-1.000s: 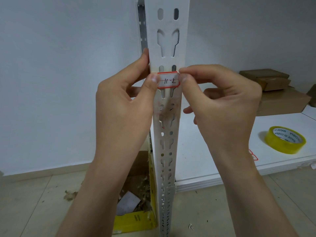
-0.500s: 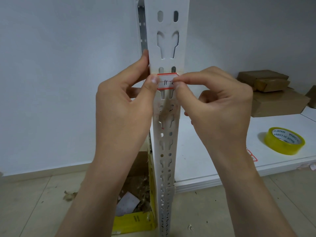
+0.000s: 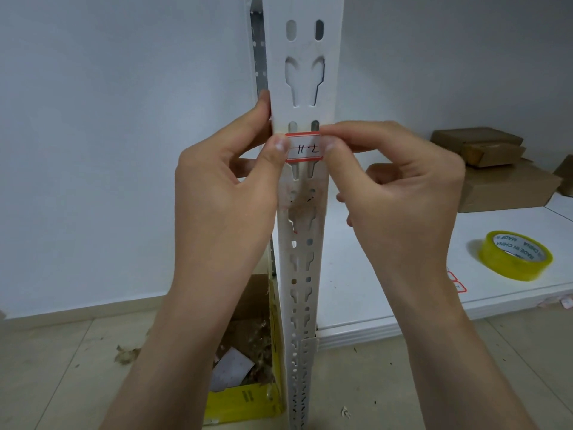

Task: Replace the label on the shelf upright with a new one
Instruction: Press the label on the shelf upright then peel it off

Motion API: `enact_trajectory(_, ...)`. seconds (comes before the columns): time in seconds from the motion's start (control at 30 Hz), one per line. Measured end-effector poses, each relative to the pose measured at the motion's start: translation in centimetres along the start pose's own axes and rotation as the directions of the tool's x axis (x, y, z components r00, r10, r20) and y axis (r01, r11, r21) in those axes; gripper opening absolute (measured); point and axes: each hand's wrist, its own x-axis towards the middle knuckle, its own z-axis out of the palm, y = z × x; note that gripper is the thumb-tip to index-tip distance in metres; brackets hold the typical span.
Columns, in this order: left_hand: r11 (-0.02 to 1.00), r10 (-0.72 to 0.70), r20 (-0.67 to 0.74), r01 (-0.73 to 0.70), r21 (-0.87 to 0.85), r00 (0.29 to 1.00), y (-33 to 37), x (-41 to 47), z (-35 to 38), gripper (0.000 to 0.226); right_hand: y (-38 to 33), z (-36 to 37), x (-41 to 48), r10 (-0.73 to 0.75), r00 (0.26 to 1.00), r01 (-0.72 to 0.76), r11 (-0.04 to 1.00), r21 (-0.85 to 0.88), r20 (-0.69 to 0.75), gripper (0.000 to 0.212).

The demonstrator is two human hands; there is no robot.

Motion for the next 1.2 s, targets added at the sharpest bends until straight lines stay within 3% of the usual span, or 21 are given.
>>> enact_trajectory(0.2, 1.000, -0.007, 0.007, 0.007, -0.011, 1.000, 0.0, 0.0, 0.0, 0.043, 0.1, 0.1, 0.1, -0.038, 0.999, 0.038, 0.998, -0.058, 0.009, 0.006)
enact_trajectory(0.4, 1.000, -0.006, 0.009, 0.006, -0.019, 1.000, 0.0, 0.0, 0.1, 0.043, -0.1, 0.2, -0.1, -0.015, 0.996, 0.011, 0.999, -0.050, -0.086, 0.008)
enact_trajectory(0.53, 1.000, 0.000, 0.008, 0.000, -0.009, 1.000, 0.0, -0.1, 0.0, 0.042, -0.2, 0.3, 0.0, -0.035, 0.999, 0.031, 0.996, -0.087, -0.037, 0.006)
enact_trajectory(0.67, 1.000, -0.003, 0.004, 0.004, -0.022, 1.000, 0.0, 0.0, 0.0, 0.042, -0.4, 0.2, -0.1, 0.065, 0.994, -0.066, 0.998, -0.007, -0.086, 0.008)
enact_trajectory(0.8, 1.000, -0.003, 0.003, 0.003, -0.021, 1.000, -0.1, 0.1, 0.1, 0.043, -0.8, 0.1, 0.1, 0.019, 0.999, -0.021, 0.998, -0.059, -0.035, 0.009)
enact_trajectory(0.93, 1.000, 0.000, 0.003, 0.000, -0.026, 1.000, 0.0, 0.0, 0.1, 0.042, -0.7, -0.1, -0.1, 0.116, 0.991, -0.117, 0.993, -0.012, -0.060, 0.010)
enact_trajectory(1.07, 1.000, 0.003, 0.002, -0.003, -0.014, 1.000, 0.0, 0.0, 0.1, 0.043, -0.7, 0.1, 0.1, 0.035, 0.999, -0.036, 0.997, -0.068, -0.013, 0.007)
enact_trajectory(1.2, 1.000, -0.006, 0.007, 0.007, -0.024, 1.000, 0.0, 0.0, 0.1, 0.042, -0.7, -0.1, -0.1, 0.109, 0.993, -0.109, 0.994, -0.017, -0.038, 0.009)
